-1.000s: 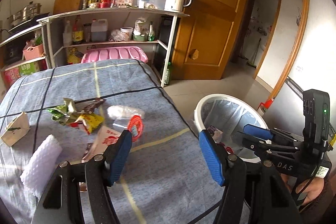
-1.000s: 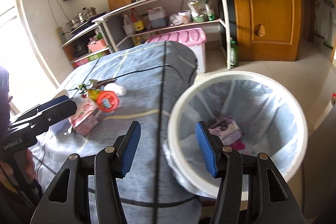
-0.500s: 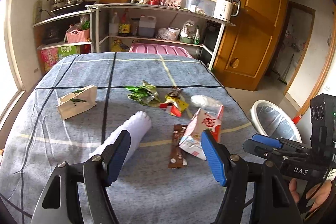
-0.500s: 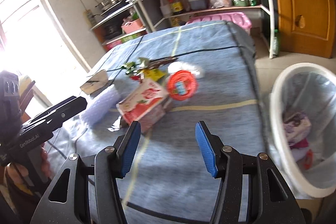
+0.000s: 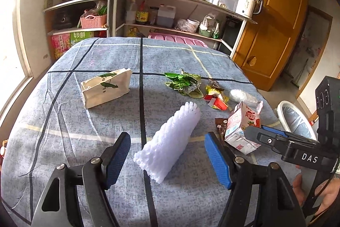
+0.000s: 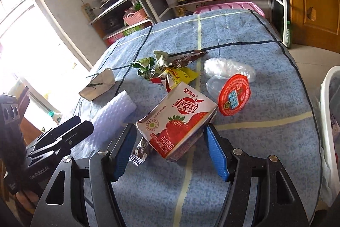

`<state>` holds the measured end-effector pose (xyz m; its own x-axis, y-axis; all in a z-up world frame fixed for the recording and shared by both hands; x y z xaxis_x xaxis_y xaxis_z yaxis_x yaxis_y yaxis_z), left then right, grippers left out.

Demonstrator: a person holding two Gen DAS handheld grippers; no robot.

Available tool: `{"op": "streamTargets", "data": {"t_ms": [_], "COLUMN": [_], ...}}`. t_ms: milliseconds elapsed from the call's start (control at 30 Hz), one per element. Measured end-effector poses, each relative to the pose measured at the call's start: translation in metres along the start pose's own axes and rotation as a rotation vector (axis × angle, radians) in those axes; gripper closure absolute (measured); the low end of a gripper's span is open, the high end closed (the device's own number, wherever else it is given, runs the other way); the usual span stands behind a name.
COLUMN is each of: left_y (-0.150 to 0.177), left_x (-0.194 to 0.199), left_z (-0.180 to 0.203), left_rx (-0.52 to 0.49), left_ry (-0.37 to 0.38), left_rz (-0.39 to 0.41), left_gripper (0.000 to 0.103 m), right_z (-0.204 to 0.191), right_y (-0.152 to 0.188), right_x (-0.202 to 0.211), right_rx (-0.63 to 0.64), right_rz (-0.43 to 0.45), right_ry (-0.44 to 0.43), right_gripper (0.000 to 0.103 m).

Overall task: Collect trash
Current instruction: 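Grasp the strawberry milk carton with the right tool while the left tool grasps the standing white foam net sleeve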

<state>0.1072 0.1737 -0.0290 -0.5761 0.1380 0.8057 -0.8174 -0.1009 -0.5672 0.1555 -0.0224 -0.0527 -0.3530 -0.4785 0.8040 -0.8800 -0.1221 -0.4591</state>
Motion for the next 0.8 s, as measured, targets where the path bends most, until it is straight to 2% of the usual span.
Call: {"op": "streamTargets", "data": {"t_ms": [67, 167, 300, 500, 633, 667, 700, 767, 800], "left_y": [-0.001, -0.004, -0.005, -0.006, -0.005, -0.005, -0.005, -0.005, -0.006], "left_x": [-0.004, -0.013, -0.017, -0.027, -0.031, -0.032, -0.032, -0.034, -0.036], "left_z": [0.001, -0.003, -0.002, -0.007, -0.009, -0.009, -0.009, -0.01, -0.01], "left_rx": [-0.027, -0.012, -0.023, 0.004, 0.012, 0.011, 0.01, 0.015, 0.012], "left_ry": [-0.02, 0.023, 0.003, 0.018, 0.037, 0.04, 0.045, 0.051, 0.052], "left_rz": [-0.007, -0.037, -0.04, -0.064, -0.071, -0.073, -0.074, -0.082, -0.087], "left_gripper": [0.029, 0.029, 0.029, 0.029, 0.029, 0.03, 0.03, 0.042, 0.046], "right_z": [-0.003, -0.006, -0.007, -0.008, -0.002, -0.001, 0.0, 0.005, 0.008], "right_y": [-0.004, -0.01, -0.015, -0.02, -0.017, -0.016, -0.015, -0.012, -0.011], "right_x": [-0.004, -0.013, -0.015, -0.016, -0.014, -0.013, -0.012, -0.012, -0.013], "right_rx": [0.002, -0.01, -0.039, -0.087, -0.102, -0.099, -0.095, -0.105, -0.111], "right_rz": [-0.009, -0.027, -0.024, -0.013, 0.002, 0.004, 0.004, -0.007, -0.011], "right_ry": [-0.005, 0.024, 0.05, 0.084, 0.056, 0.055, 0.054, 0.066, 0.061], "right_gripper": [0.037, 0.037, 0.037, 0.037, 0.038, 0.045, 0.057, 0.076, 0.077]}}
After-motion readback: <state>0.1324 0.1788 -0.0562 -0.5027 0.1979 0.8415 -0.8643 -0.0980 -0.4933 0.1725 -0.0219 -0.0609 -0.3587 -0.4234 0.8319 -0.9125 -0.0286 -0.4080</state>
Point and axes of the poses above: each gripper's, at about its wrist camera, not at the fingertips, and x roughly against the way its jaws point, z to its right, y to its underside, the point moved 1 cm from there along -x, roughly the way its jaws point, and after that the axes turned 10 degrees about -z, right-handed, at the moved point
